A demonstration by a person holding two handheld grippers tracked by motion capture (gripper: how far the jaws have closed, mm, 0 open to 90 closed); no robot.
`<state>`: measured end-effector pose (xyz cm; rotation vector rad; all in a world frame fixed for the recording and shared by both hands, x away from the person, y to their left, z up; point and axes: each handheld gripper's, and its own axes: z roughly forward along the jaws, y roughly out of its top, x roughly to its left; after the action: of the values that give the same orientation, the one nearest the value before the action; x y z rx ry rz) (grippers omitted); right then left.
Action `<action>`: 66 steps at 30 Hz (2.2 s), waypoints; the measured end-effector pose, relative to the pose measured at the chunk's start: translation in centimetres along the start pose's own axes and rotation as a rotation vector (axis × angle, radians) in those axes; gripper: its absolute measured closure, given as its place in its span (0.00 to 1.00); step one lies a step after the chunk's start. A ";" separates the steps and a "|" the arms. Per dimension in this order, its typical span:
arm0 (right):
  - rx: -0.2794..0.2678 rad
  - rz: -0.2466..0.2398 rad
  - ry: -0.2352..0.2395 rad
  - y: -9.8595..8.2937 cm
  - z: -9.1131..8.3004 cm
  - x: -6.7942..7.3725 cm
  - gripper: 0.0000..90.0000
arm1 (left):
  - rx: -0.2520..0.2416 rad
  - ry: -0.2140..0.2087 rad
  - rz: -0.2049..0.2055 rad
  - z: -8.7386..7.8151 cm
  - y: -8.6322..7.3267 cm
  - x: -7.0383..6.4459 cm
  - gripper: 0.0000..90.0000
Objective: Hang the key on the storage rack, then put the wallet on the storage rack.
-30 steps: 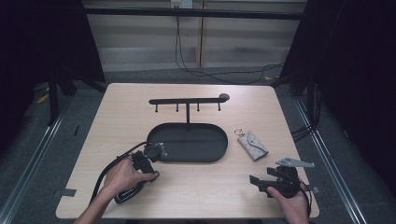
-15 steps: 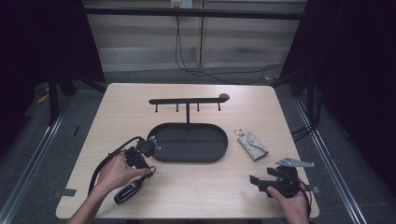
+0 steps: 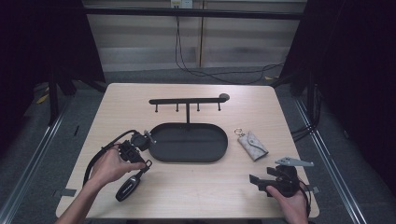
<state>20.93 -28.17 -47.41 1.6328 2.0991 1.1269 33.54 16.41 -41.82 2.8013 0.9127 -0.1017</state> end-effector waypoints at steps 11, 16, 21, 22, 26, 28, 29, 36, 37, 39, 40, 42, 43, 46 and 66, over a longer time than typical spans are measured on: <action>0.001 -0.005 0.004 -0.1 -0.1 0.0 0.16 | -0.035 0.021 -0.008 -2.5 0.1 -0.1 0.78; -0.001 -0.008 0.005 -0.1 -0.2 0.1 0.16 | -0.040 0.033 0.001 -3.5 0.1 -0.2 0.78; 0.002 -0.007 0.006 -0.1 -0.2 0.1 0.16 | -0.044 0.034 0.000 -4.2 0.3 0.0 0.78; 0.002 -0.007 0.007 -0.1 -0.1 0.1 0.16 | -0.049 0.033 -0.007 -4.5 0.3 0.1 0.78; 0.001 -0.009 0.008 -0.1 -0.1 0.1 0.16 | -0.047 0.036 -0.006 -5.0 0.4 0.2 0.78; 0.002 -0.007 0.006 -0.1 -0.1 0.1 0.16 | -0.045 0.036 -0.009 -5.2 0.4 0.2 0.78; 0.002 -0.010 0.006 -0.1 -0.1 0.1 0.16 | -0.043 0.039 -0.006 -5.5 0.4 0.3 0.78; 0.007 -0.010 -0.001 0.1 0.2 0.0 0.16 | -0.057 0.045 -0.022 -6.4 0.6 0.6 0.78; -0.001 -0.007 -0.003 0.0 0.1 0.0 0.16 | -0.060 0.045 -0.021 -6.6 0.7 0.7 0.78; -0.009 -0.005 -0.002 0.0 0.0 0.1 0.16 | -0.052 0.044 -0.016 -6.9 0.7 0.7 0.78; -0.009 -0.005 -0.002 0.0 0.0 0.1 0.16 | -0.052 0.044 -0.016 -6.9 0.7 0.7 0.78; -0.011 -0.011 0.001 0.0 -0.1 0.1 0.16 | -0.068 0.043 -0.027 -7.3 0.6 0.6 0.78; -0.010 -0.012 -0.001 0.0 -0.1 0.2 0.16 | -0.069 0.044 -0.029 -7.5 0.7 0.6 0.78; -0.007 -0.014 0.000 -0.1 -0.2 0.1 0.16 | -0.060 0.049 -0.020 -7.9 0.7 0.6 0.78; -0.009 -0.011 0.007 0.1 0.0 0.1 0.16 | -0.074 0.070 -0.055 -10.6 2.3 1.4 0.78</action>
<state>20.94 -28.11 -47.30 1.6138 2.1022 1.1388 36.06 17.50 -31.28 2.7280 0.9889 0.0227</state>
